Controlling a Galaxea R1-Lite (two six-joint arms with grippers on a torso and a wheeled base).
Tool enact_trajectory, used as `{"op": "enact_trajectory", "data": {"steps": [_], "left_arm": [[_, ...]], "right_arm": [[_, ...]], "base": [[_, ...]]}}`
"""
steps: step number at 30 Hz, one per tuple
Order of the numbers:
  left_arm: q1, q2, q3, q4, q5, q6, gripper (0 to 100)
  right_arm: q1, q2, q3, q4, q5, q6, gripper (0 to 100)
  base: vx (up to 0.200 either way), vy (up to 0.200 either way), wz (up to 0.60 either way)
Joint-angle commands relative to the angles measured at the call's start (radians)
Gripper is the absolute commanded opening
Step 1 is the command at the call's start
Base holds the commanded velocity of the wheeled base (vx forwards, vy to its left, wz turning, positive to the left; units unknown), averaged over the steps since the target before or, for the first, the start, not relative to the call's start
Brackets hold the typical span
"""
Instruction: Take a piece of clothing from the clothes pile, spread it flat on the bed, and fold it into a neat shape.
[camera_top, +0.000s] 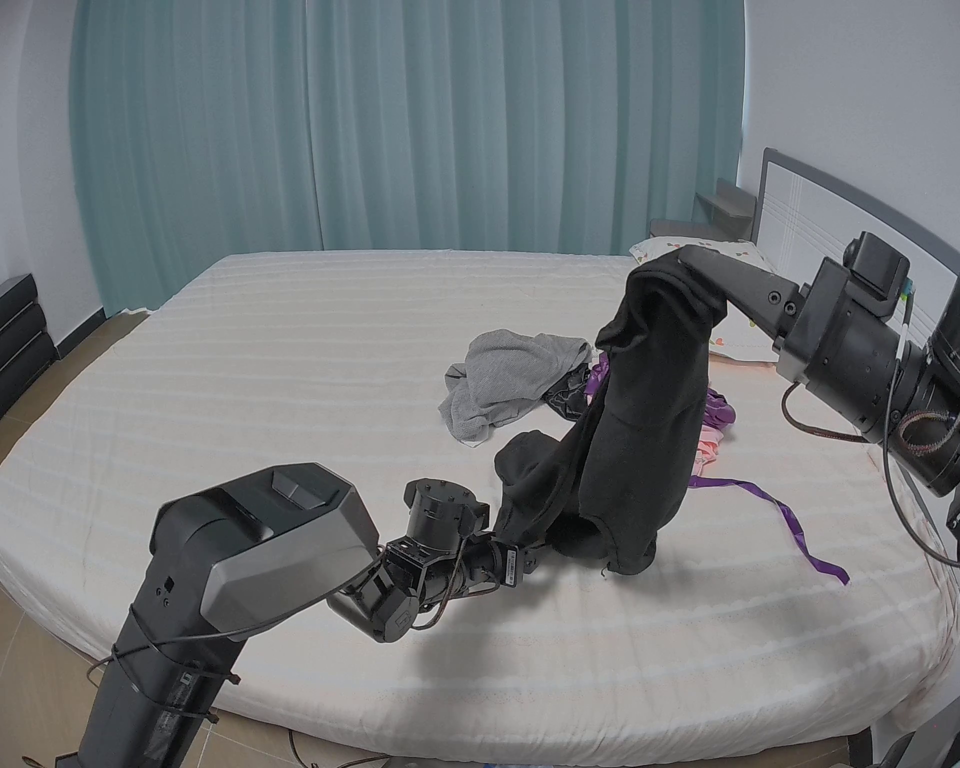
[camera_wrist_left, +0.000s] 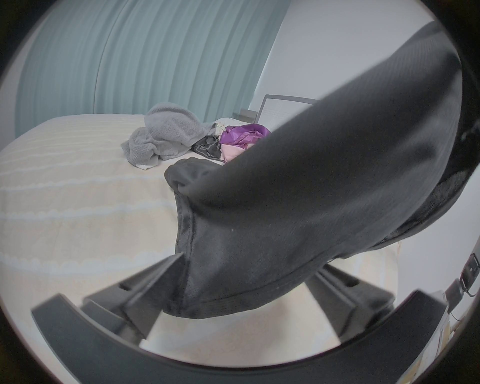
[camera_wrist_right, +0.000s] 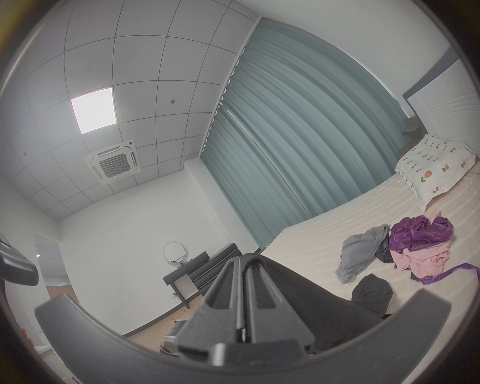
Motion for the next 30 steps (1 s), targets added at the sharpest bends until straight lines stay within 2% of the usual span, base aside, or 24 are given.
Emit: {"op": "enact_trajectory", "data": {"steps": [1, 5, 6, 9, 12, 14, 15, 16, 18, 19, 21, 24, 27, 30], "left_arm": [[-0.003, 0.031, -0.025, -0.001, 0.012, -0.012, 0], [0.002, 0.024, -0.006, -0.004, 0.050, -0.042, 0], [0.008, -0.002, 0.026, -0.014, 0.081, -0.068, 0], [0.028, -0.078, 0.101, -0.032, 0.093, -0.107, 0], [0.052, -0.199, 0.199, -0.040, 0.098, -0.154, 0], [0.072, -0.322, 0.294, -0.043, 0.141, -0.168, 0], [0.072, -0.322, 0.294, -0.043, 0.141, -0.168, 0], [0.088, -0.420, 0.345, -0.041, 0.150, -0.184, 0], [0.089, -0.427, 0.349, -0.041, 0.148, -0.185, 0], [0.100, -0.549, 0.388, -0.037, 0.159, -0.217, 0], [0.101, -0.605, 0.403, -0.043, 0.164, -0.219, 0], [0.098, -0.679, 0.386, -0.033, 0.176, -0.225, 0], [0.074, -0.746, 0.337, -0.009, 0.208, -0.225, 0], [0.032, -0.828, 0.248, 0.092, 0.262, -0.226, 0]], "right_arm": [[-0.006, -0.008, 0.005, 0.000, 0.001, 0.001, 0], [-0.021, -0.002, 0.008, 0.000, 0.002, 0.001, 0], [-0.035, 0.001, 0.008, 0.000, 0.007, 0.002, 0], [-0.056, 0.010, 0.006, 0.003, 0.010, 0.008, 0], [-0.099, 0.050, 0.009, 0.005, 0.014, 0.014, 0], [-0.147, 0.117, 0.029, -0.002, 0.014, 0.016, 0], [-0.147, 0.117, 0.029, -0.002, 0.014, 0.016, 0], [-0.171, 0.166, 0.034, -0.005, 0.013, 0.013, 0], [-0.173, 0.173, 0.034, -0.006, 0.013, 0.013, 0], [-0.205, 0.272, 0.012, -0.043, 0.005, 0.016, 0], [-0.210, 0.349, -0.015, -0.103, -0.024, 0.016, 0], [-0.190, 0.450, -0.071, -0.212, -0.124, 0.017, 0], [-0.167, 0.470, -0.158, -0.287, -0.194, 0.024, 0], [-0.157, 0.415, -0.219, -0.292, -0.220, 0.024, 0]], "base": [[0.000, 0.000, 0.00], [0.000, 0.000, 0.00], [0.000, 0.000, 0.00], [0.000, 0.000, 0.00], [0.000, 0.000, 0.00], [0.000, 0.000, 0.00], [0.000, 0.000, 0.00], [0.000, 0.000, 0.00], [0.000, 0.000, 0.00], [0.000, 0.000, 0.00], [0.000, 0.000, 0.00], [0.000, 0.000, 0.00], [0.000, 0.000, 0.00], [0.000, 0.000, 0.00]]}}
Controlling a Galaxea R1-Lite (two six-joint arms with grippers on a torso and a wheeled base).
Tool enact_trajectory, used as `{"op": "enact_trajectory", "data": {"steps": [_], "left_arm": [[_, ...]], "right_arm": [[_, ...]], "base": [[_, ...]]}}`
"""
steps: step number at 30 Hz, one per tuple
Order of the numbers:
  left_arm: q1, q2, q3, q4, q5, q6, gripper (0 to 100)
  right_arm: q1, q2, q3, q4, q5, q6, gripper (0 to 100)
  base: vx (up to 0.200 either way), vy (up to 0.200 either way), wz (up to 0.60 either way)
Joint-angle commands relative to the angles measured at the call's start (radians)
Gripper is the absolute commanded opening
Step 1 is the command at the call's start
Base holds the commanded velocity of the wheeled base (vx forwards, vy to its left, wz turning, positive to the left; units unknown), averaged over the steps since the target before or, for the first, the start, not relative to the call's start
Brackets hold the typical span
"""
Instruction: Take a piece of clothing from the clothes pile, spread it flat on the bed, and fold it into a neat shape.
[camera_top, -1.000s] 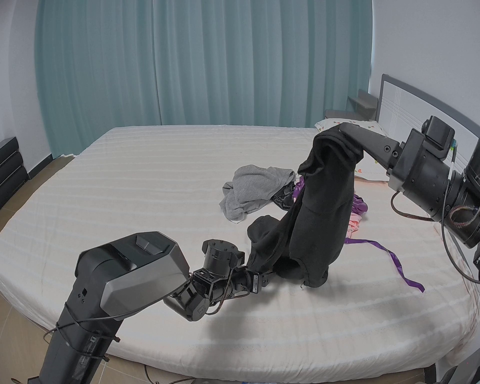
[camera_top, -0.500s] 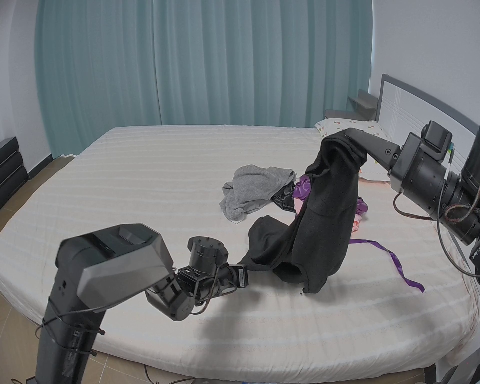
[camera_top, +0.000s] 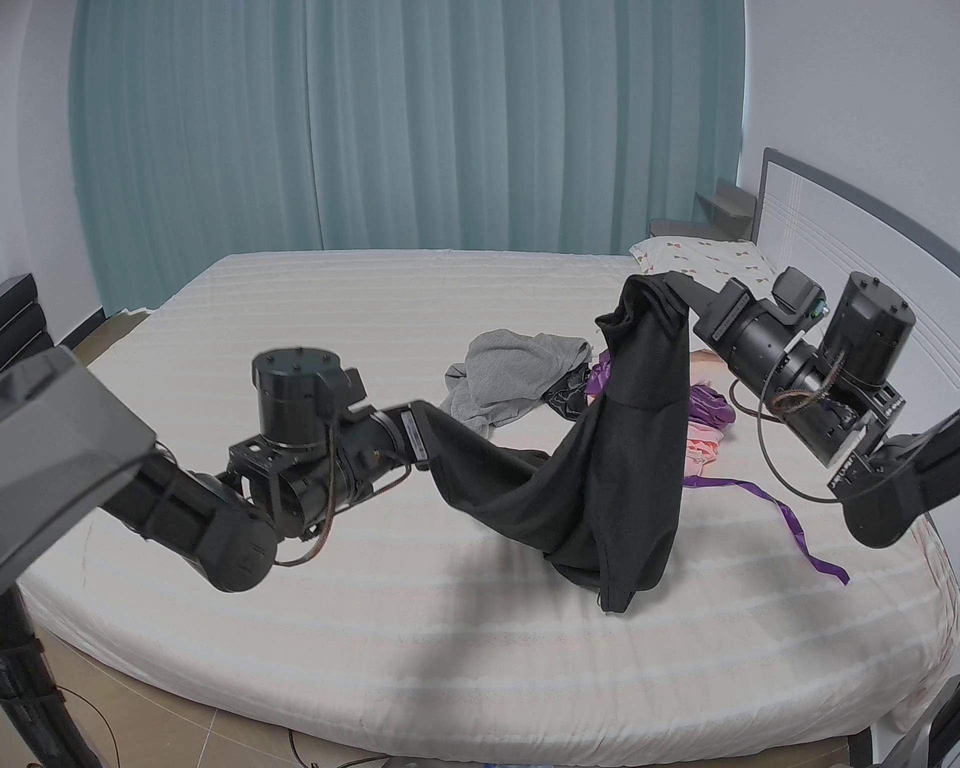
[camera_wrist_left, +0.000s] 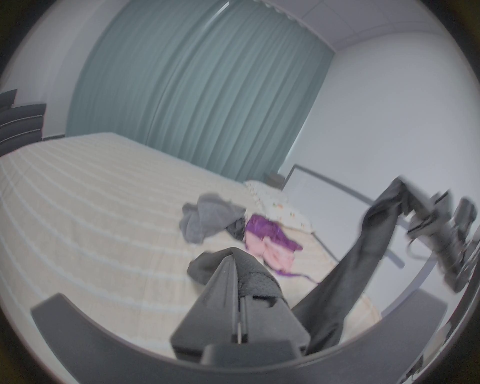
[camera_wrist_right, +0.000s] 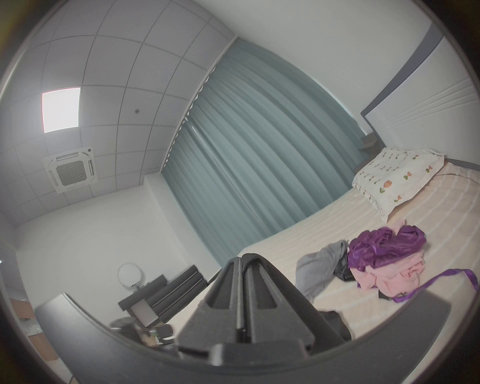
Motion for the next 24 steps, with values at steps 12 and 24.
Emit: {"op": "enact_trajectory", "data": {"steps": [12, 24], "left_arm": [[-0.047, -0.313, 0.127, 0.129, 0.106, -0.226, 0], [-0.015, -0.319, 0.299, 0.075, 0.064, -0.376, 0]], "right_arm": [[0.050, 0.078, 0.115, -0.059, -0.076, 0.020, 0], [0.074, 0.170, 0.187, -0.075, -0.066, 0.097, 0]], "base": [[0.000, 0.000, 0.00], [0.000, 0.000, 0.00]]}}
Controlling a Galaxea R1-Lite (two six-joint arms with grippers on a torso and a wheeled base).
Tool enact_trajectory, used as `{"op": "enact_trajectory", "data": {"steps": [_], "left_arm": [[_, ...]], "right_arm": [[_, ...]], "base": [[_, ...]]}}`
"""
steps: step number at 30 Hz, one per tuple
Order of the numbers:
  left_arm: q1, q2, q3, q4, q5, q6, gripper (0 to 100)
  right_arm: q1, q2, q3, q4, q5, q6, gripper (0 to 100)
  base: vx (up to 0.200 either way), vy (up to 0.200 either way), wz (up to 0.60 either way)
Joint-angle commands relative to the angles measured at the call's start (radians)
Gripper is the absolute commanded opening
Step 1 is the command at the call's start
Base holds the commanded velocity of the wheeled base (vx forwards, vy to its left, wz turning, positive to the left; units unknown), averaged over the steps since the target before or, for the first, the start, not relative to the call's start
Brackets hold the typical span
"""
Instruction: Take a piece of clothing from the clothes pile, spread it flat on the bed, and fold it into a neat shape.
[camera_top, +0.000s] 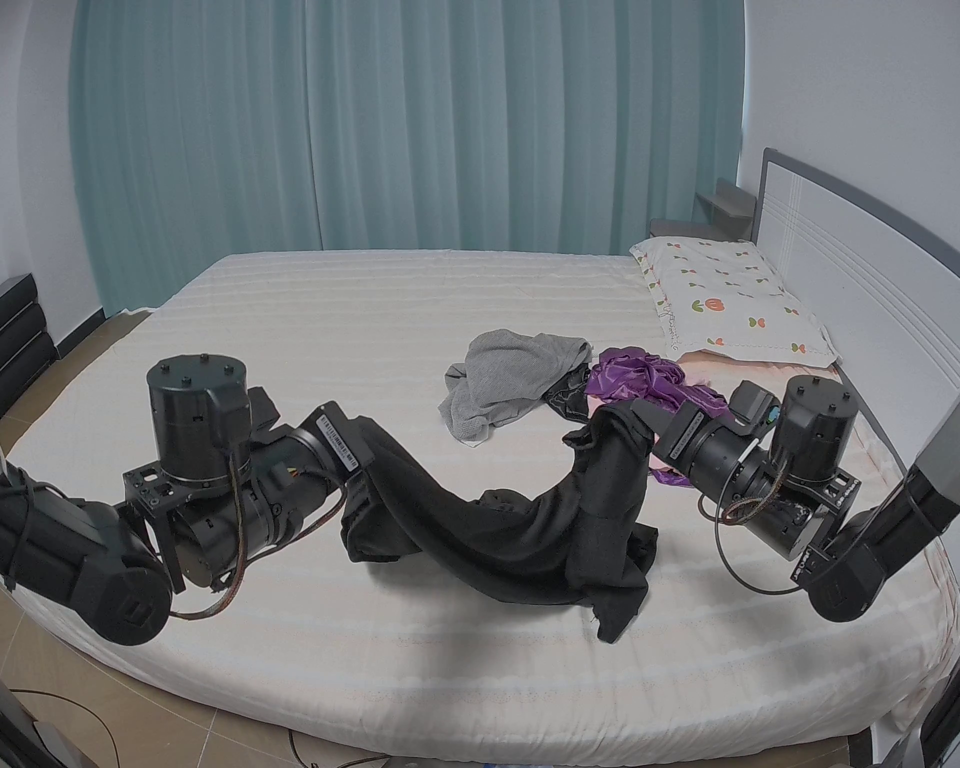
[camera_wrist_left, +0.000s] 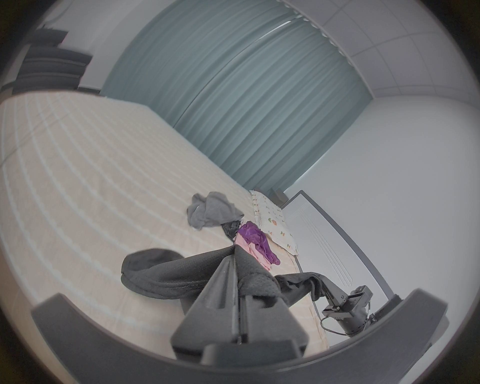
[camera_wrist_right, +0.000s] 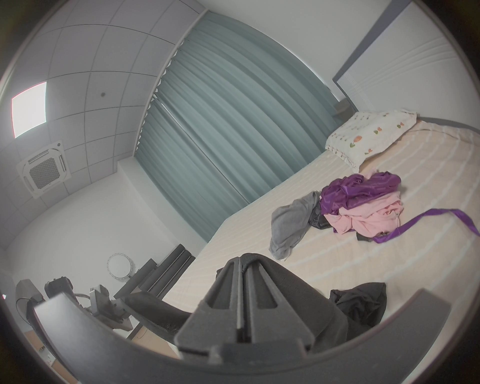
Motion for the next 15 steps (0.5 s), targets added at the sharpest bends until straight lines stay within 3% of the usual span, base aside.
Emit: {"op": "enact_trajectory", "data": {"steps": [1, 15], "left_arm": [[0.013, -0.012, 0.085, -0.013, -0.027, -0.027, 0], [0.013, -0.003, 0.085, -0.013, -0.041, -0.033, 0]], "right_arm": [[-0.007, 0.083, -0.049, -0.002, 0.002, 0.012, 0], [-0.018, 0.081, -0.020, -0.068, 0.000, 0.013, 0]], "base": [[0.000, 0.000, 0.00], [0.000, 0.000, 0.00]]}}
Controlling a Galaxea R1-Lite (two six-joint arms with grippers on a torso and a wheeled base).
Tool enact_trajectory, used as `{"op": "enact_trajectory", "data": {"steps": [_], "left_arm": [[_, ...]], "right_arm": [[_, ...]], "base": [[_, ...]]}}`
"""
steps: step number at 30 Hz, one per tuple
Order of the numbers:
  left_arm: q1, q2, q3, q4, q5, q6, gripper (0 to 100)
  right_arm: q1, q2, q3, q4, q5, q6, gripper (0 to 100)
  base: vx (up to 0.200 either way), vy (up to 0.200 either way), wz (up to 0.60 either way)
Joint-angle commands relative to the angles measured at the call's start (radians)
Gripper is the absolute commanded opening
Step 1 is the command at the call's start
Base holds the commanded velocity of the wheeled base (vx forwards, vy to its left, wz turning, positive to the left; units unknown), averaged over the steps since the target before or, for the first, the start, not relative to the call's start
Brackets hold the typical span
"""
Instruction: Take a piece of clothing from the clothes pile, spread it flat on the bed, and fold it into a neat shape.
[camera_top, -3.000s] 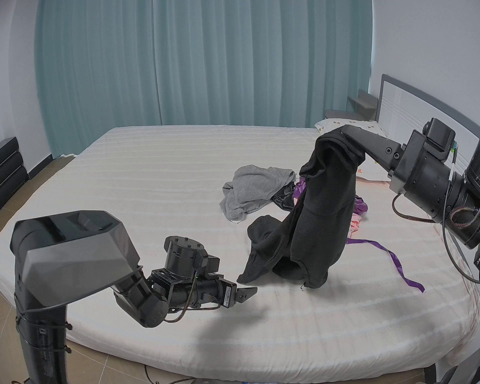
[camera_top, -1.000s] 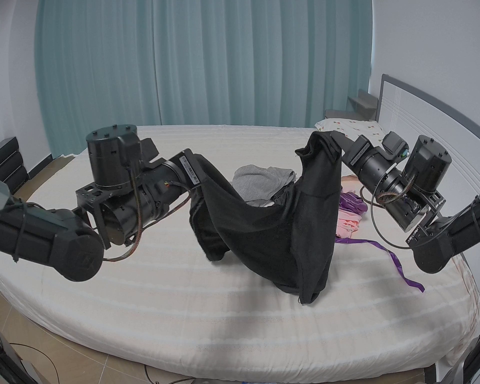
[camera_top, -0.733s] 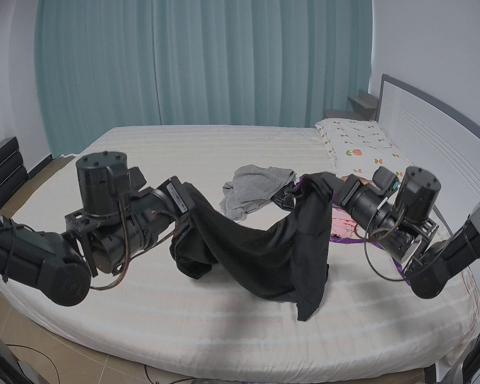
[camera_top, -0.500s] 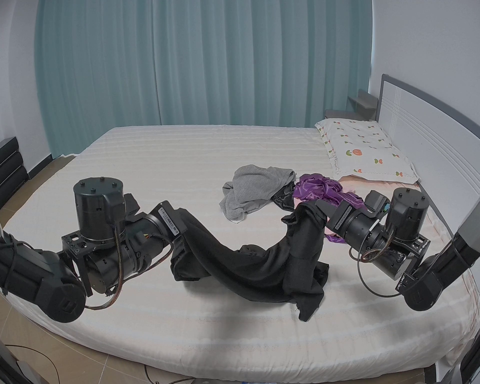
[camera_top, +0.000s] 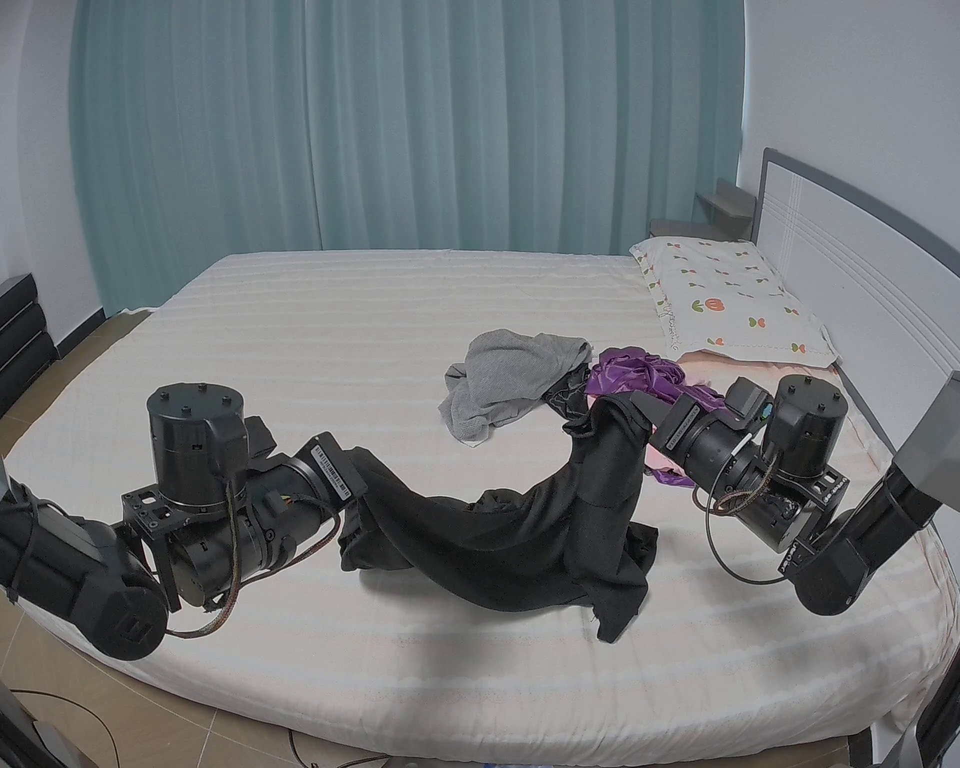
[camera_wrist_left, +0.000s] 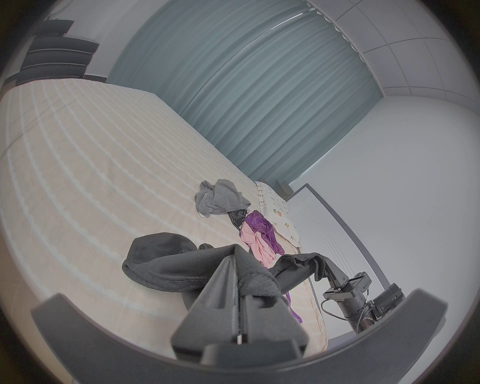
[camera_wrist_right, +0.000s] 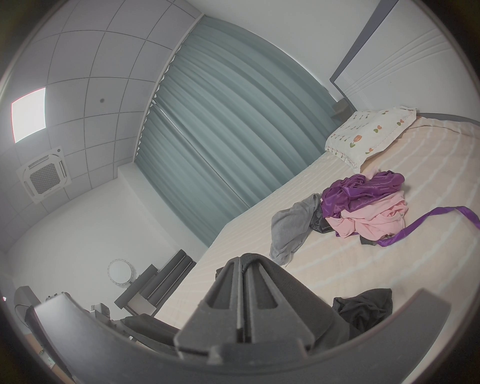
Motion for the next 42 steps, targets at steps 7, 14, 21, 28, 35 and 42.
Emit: {"op": "enact_trajectory", "data": {"steps": [7, 14, 21, 28, 35, 42], "left_arm": [[0.005, -0.006, 0.040, 0.000, 0.003, -0.006, 0], [0.015, 0.018, 0.060, 0.000, 0.001, -0.006, 0], [0.029, 0.034, 0.051, -0.027, 0.004, -0.026, 0], [0.046, 0.049, 0.045, -0.093, 0.004, -0.063, 0], [0.058, 0.050, 0.040, -0.098, -0.003, -0.063, 0], [0.074, 0.072, 0.019, -0.101, -0.002, -0.063, 0]], "right_arm": [[0.020, 0.015, 0.032, -0.013, -0.006, 0.001, 0], [0.034, -0.014, 0.045, -0.013, -0.009, 0.005, 0], [0.027, -0.024, 0.058, -0.013, -0.008, 0.005, 0], [0.027, -0.021, 0.058, -0.013, -0.009, 0.005, 0], [0.027, -0.019, 0.057, -0.013, -0.009, 0.005, 0], [0.025, -0.013, 0.057, -0.013, -0.014, -0.002, 0]], "base": [[-0.057, 0.000, 0.00], [-0.200, 0.000, 0.00], [0.000, 0.000, 0.00], [0.000, 0.000, 0.00], [0.000, 0.171, 0.00], [0.000, 0.200, 0.00]]}}
